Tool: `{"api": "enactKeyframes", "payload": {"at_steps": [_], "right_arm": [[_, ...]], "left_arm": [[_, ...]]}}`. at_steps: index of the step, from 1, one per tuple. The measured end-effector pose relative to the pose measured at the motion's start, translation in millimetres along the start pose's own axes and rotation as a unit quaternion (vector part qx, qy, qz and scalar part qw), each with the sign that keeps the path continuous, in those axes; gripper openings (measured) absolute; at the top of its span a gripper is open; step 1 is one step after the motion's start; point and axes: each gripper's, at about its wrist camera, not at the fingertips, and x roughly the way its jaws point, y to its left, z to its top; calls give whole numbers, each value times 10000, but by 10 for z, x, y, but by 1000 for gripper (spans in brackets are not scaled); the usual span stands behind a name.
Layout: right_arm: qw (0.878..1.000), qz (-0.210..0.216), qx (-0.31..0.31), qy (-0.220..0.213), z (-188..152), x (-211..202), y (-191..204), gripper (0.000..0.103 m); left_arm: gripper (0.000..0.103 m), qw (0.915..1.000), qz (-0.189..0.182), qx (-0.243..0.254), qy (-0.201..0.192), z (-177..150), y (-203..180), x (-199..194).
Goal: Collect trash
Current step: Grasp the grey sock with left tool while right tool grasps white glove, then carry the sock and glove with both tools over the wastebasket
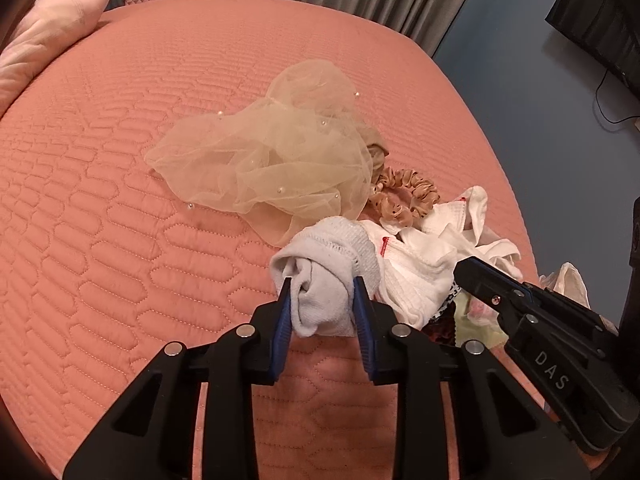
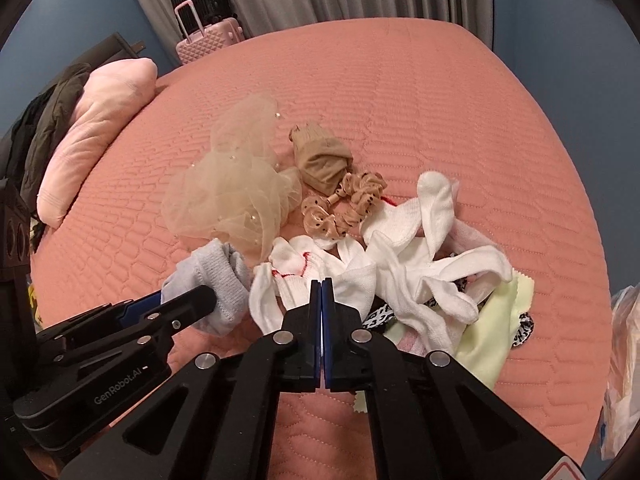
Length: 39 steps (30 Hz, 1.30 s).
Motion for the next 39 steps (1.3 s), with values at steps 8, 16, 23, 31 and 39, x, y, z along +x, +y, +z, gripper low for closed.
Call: {"api": "enactKeyframes", "payload": {"at_steps": [8, 16, 23, 31, 39], "right_arm": [[9997, -63, 122, 208, -24, 20, -77, 29], [9980, -218, 196, 552, -93, 433, -176, 29], [9986, 21, 218, 482, -61, 428, -169, 8], [9989, 336, 108, -312, 185, -339, -58, 7], [9899, 372, 166, -1355, 450, -1481, -242, 7]], "left_arm": [[28, 9996, 117, 135, -205, 14, -72, -173], [28, 9997, 154, 144, -119, 16, -79, -82], [28, 9997, 207, 132, -95, 45, -78, -42], [28, 9988, 116, 246, -413, 146, -274, -326], [28, 9925, -250, 614, -1023, 327, -815, -959]]}}
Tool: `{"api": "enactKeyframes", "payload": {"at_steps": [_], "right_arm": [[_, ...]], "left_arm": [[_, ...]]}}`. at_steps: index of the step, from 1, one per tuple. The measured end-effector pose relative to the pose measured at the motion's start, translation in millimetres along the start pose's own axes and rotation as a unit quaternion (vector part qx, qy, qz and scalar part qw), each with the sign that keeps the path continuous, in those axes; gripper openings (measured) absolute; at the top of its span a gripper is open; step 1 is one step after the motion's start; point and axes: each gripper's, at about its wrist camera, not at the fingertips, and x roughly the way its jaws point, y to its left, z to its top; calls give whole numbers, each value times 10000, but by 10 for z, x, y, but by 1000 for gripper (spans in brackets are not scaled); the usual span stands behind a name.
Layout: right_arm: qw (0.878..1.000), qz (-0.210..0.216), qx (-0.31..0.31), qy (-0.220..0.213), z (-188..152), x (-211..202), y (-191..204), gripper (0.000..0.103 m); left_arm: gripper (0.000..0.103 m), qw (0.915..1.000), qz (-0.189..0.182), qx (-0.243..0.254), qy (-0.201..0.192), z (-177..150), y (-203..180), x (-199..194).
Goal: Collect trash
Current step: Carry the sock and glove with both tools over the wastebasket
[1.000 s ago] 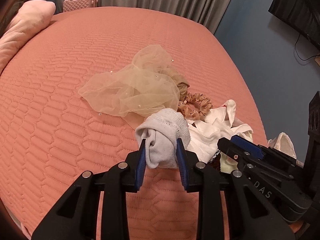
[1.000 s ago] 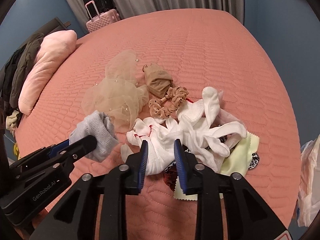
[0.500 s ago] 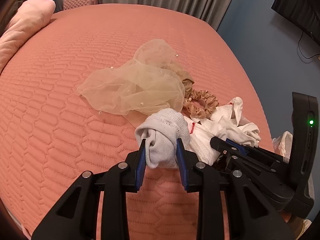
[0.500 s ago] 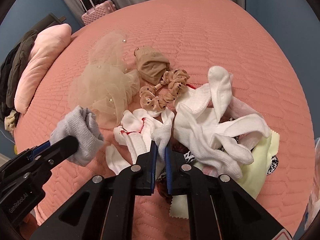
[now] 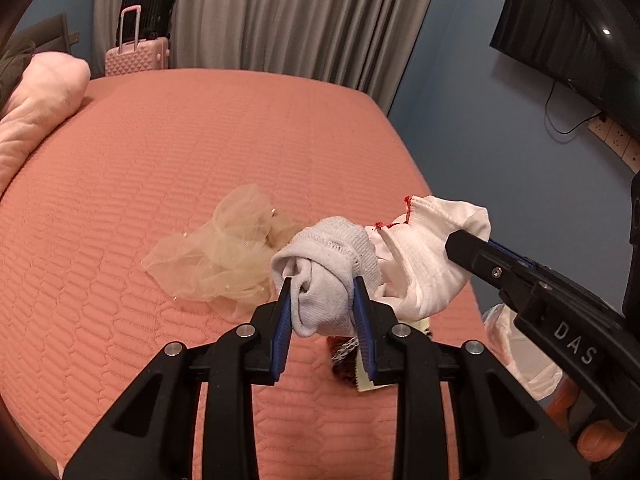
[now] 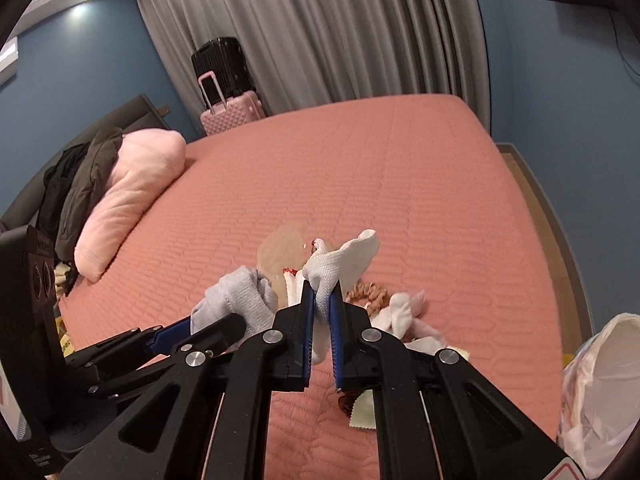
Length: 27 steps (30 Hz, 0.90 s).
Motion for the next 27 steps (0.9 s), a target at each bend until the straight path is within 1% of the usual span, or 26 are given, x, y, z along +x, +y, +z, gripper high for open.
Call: {"api": "enactKeyframes", "payload": {"at_steps": [3, 6, 9, 15, 22, 27], "right_arm": [[9994, -65, 23, -352, 170, -386, -101, 7], [9980, -92, 118, -618, 259, -752, -255, 7], [9957, -236, 176, -874, 307, -1093, -410, 7], [9897, -629, 260, -1259, 306, -1673, -749, 7], [9820, -1052, 444, -1507, 190, -2142, -1102, 7], [9768, -1337, 609, -1561, 42, -2382, -1444, 7]], "left_arm": [[28, 9994, -176, 170, -253, 124, -247, -217], [28, 9978, -388, 330, -423, 213, -516, -365], [28, 9957, -630, 434, -512, 257, -734, -446], [28, 9891, -949, 841, -751, 312, -1244, -562], [28, 9796, -1269, 1332, -812, 232, -1887, -604], [29, 9740, -1442, 1606, -686, 136, -2261, -519]]}}
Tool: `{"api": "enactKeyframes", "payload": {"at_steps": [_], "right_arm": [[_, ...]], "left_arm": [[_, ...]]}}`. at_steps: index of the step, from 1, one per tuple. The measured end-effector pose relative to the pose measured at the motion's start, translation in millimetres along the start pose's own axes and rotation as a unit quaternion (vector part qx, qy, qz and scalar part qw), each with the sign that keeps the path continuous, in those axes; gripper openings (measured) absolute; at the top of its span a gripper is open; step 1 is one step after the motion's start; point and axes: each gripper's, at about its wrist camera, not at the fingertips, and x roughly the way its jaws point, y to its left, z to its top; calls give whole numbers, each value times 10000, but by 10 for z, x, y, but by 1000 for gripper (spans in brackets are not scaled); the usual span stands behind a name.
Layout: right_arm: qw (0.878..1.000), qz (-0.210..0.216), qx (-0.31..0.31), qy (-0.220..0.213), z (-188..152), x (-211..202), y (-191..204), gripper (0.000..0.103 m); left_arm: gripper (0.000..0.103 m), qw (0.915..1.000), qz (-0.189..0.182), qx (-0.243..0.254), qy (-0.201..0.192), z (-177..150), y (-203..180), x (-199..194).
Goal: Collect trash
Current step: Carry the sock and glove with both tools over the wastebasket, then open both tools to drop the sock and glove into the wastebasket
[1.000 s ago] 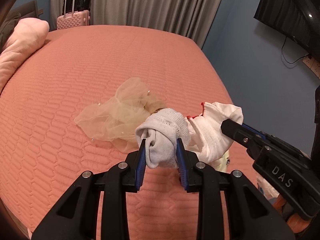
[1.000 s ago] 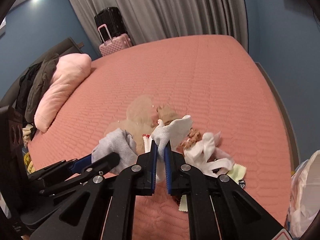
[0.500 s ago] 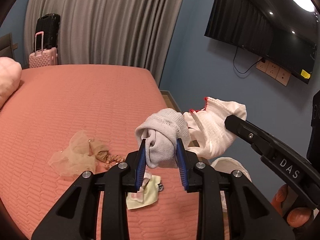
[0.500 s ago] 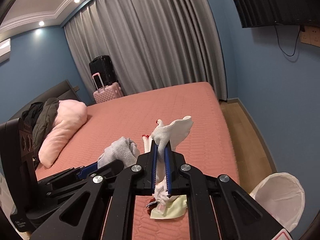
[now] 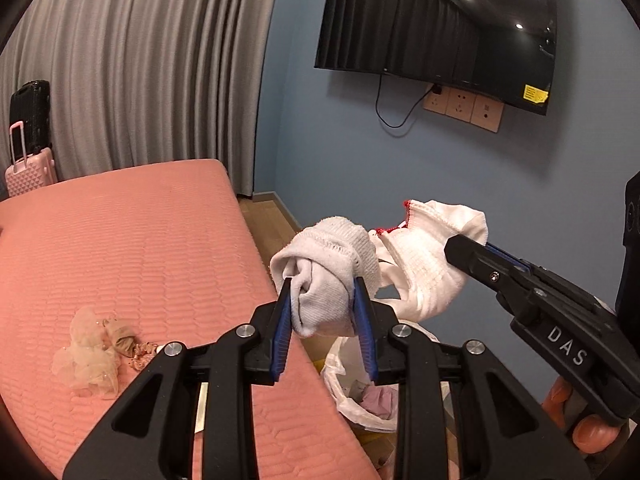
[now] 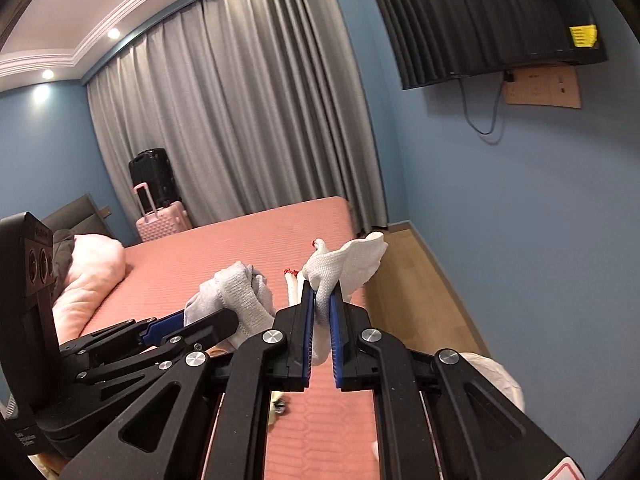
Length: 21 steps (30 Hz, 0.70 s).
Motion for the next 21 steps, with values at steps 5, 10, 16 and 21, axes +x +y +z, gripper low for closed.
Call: {"api": "enactKeyframes", "payload": {"at_steps": [5, 10, 16, 21], "right_arm": [[9995, -272, 170, 39, -80, -89, -399, 7], [9981, -489, 357, 118, -180, -84, -724, 7], [9958, -674, 577, 212, -287, -30, -1031, 7], [9943, -770, 672, 301, -341, 55, -1201, 8]], "left_arm": [[29, 9995, -196, 206, 157, -42, -324, 188], [29, 9981, -424, 313, 309, -99, -519, 375], [31, 9956, -646, 457, 506, -144, -723, 635], [48, 9955, -616, 477, 534, -187, -793, 763]]}}
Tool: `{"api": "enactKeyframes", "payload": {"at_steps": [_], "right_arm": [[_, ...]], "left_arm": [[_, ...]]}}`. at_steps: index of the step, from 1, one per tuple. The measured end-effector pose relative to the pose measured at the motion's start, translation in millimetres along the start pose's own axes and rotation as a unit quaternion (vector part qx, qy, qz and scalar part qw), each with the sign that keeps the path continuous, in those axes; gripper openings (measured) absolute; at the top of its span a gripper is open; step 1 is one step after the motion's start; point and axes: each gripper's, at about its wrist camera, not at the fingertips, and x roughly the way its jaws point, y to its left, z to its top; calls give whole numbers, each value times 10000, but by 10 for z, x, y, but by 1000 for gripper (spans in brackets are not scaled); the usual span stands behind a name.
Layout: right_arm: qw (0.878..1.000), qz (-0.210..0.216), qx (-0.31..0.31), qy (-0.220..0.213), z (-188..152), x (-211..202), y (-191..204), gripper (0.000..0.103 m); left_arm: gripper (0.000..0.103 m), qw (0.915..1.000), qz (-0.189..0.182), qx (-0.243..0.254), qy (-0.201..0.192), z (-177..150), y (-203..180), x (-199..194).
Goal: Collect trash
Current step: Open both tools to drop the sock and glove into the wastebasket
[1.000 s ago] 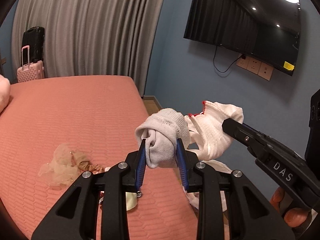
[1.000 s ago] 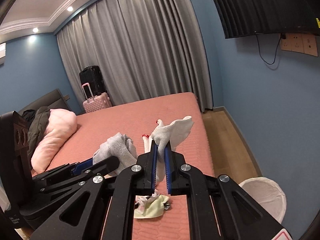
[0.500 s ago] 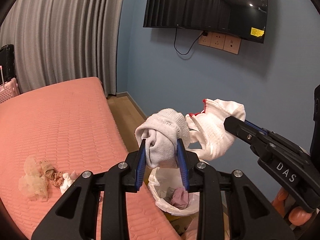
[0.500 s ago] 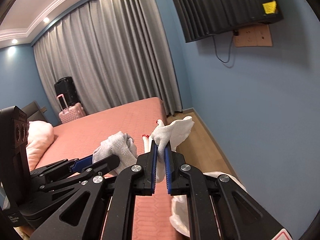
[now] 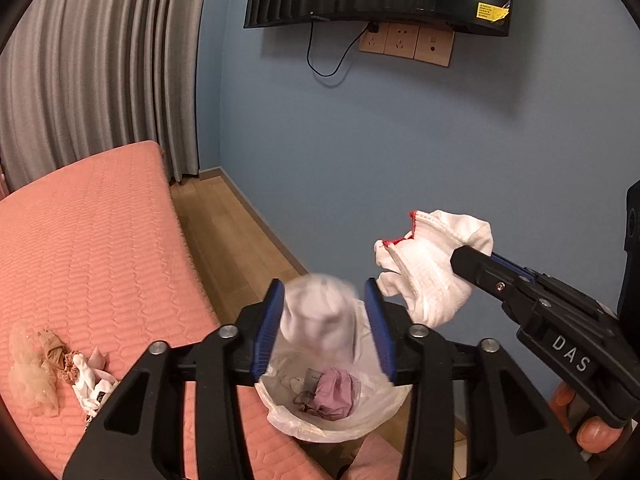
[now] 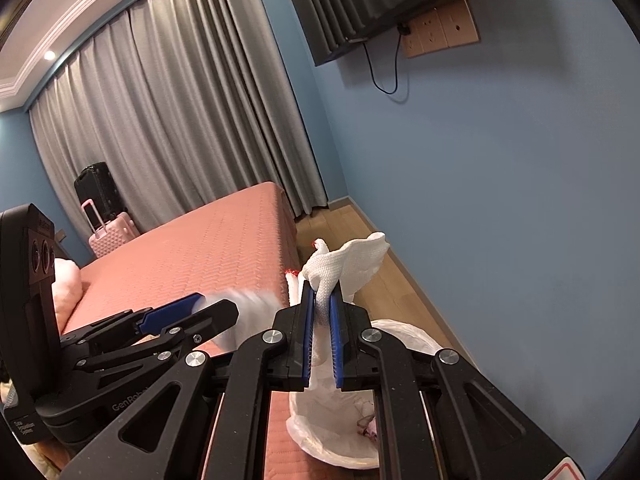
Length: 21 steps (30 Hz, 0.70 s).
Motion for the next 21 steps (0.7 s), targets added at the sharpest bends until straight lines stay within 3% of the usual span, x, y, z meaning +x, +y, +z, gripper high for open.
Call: {"api": "enactKeyframes", "payload": {"at_steps": [3, 6, 21], "right_arm": [[10000, -14, 37, 49, -2, 77, -54, 9], [9999, -58, 67, 47, -32, 119, -70, 13], [9999, -59, -112, 13, -126, 83, 164, 30]], "left_arm": [[65, 9999, 76, -16, -79, -4, -22, 29], [69, 9998, 171, -55, -81, 13, -21, 58], [71, 9985, 460, -267, -135, -56, 150, -45]]}}
